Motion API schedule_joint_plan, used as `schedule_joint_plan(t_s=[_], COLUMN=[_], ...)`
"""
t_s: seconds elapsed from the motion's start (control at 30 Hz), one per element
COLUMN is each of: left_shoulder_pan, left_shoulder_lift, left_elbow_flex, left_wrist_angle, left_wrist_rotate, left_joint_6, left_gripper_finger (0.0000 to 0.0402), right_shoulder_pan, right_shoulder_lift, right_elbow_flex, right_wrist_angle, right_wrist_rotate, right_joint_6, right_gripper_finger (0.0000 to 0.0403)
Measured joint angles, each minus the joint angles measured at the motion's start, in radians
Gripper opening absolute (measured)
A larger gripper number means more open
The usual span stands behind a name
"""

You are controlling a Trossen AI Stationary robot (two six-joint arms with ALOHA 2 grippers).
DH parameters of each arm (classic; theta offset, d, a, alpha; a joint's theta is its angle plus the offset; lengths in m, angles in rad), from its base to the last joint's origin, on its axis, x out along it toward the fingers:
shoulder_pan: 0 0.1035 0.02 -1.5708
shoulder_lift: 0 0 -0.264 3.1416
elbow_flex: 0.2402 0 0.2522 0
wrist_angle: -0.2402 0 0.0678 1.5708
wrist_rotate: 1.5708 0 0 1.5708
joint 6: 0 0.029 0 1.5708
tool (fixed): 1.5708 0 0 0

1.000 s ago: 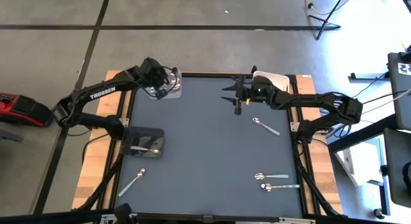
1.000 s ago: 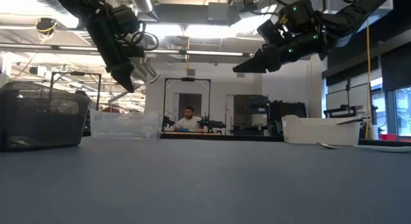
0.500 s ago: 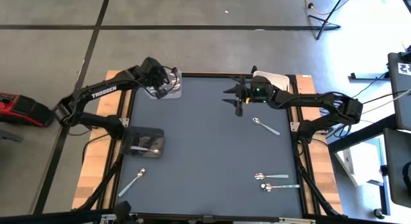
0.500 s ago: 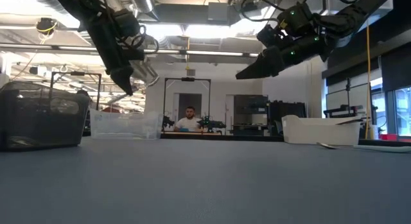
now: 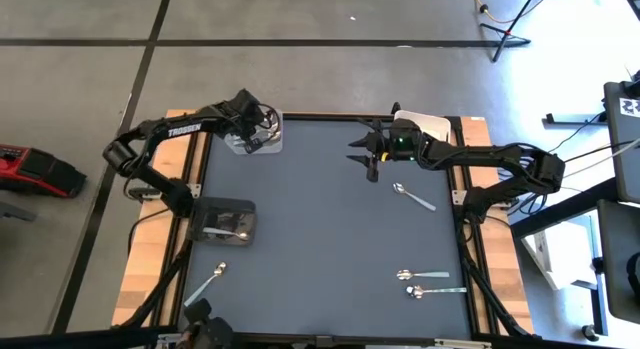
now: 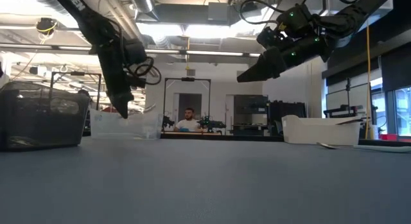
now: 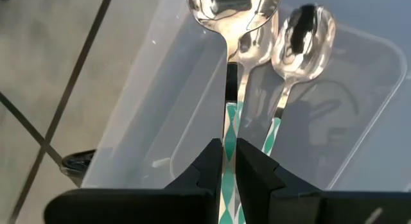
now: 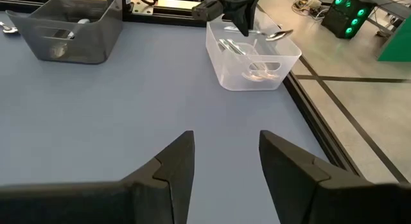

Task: Sort silverware by color (type)
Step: Put the green spoon into the transparent bin, then put the blue spoon into the black bin

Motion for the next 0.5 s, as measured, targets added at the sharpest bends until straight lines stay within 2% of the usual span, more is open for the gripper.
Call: schedule_joint_plan(t_s=[0.17,0.37,0.5], left_shoulder_pan=[0.0,-0.003,-0.034], left_shoulder_lift=[0.006,0.006,-0.025], left_elbow_flex=[0.0,0.008,0.035], left_wrist_angle=[0.009,-0.006,-0.043], left_wrist_rotate=[-0.001,-0.039,-0.035], left_joint_6=[-0.028,-0.034,-0.062], left_gripper_finger=[0.0042,0.0091,0.0109], right_shoulder_pan=[0.0,0.0,0.0], right_shoulder_lift=[0.0,0.0,0.0], right_elbow_flex=[0.0,0.0,0.0], right_wrist_angle=[0.0,-0.007,-0.006], right_wrist_rotate=[0.0,0.0,0.0], right_joint_6=[-0.001,-0.003,-0.004], right_gripper_finger=[0.0165,0.0165,0.0165])
